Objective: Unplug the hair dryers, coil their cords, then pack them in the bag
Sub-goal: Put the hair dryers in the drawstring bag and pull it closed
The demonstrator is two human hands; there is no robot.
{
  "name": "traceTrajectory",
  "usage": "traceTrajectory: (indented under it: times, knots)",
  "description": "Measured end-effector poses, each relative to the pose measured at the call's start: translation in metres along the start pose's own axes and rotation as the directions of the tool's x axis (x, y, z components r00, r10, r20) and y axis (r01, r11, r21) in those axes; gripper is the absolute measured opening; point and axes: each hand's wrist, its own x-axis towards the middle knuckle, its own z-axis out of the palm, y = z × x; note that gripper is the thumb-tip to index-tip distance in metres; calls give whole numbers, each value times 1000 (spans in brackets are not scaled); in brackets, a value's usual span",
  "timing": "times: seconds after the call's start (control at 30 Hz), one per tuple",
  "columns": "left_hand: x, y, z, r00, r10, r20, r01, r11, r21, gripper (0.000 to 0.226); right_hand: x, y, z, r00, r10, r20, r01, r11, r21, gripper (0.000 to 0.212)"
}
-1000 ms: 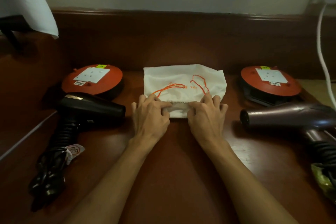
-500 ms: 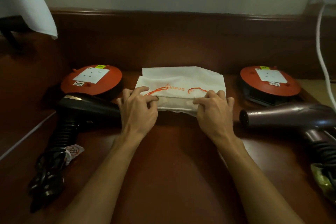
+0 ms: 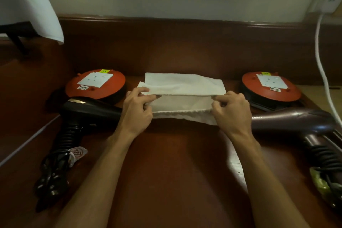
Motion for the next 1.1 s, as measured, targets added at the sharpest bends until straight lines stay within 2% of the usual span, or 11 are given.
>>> traceTrajectory:
  times: [0.13, 0.2, 0.27, 0.4, 0.5, 0.6, 0.67, 0.8, 0.93, 1.03, 1.1]
  knots:
    - [0, 2, -9, 1000, 25, 13, -25, 998, -58, 52, -5, 0, -6, 962, 26, 271, 5, 993, -115, 75]
    - [-1, -1, -12, 996, 39, 74, -37, 999, -28, 54, -5, 4, -9, 937, 29, 348, 6, 995, -100, 82]
    - [-3, -5, -13, 996, 70, 56, -72, 997, 19, 48, -3, 11, -8, 945, -3, 328, 31, 996, -80, 70]
    - [-8, -10, -18, 991, 49, -127, -40, 997, 71, 32, 0, 19, -5, 987, -47, 151, 51, 998, -22, 32]
    - [-14, -8, -21, 993, 41, -115, -13, 973, 232, 52, 0, 20, -5, 981, -34, 191, 42, 998, -38, 43]
    - [-22, -3, -23, 996, -28, 84, -8, 915, 403, 89, 1, 23, -11, 961, 2, 275, -12, 999, 36, 64]
    - [-25, -4, -24, 986, -85, 145, 13, 899, 438, 104, -1, 24, -12, 957, -30, 287, 20, 999, 38, 67]
    - [-32, -7, -30, 995, -102, -23, 102, 916, 388, 82, -5, 22, -16, 993, -63, 103, 44, 983, 176, 37]
    - [-37, -1, -24, 992, -100, -76, 122, 913, 390, 68, -15, 12, -12, 999, 1, 52, -21, 927, 375, 35]
    - [-38, -3, -24, 989, -71, -132, 116, 919, 376, 41, -21, 11, -9, 995, -36, -88, 56, 969, 242, 20]
    - [-37, -7, -25, 993, -54, -101, 91, 913, 399, 22, -26, 13, -10, 993, -58, -103, 75, 982, 176, 22]
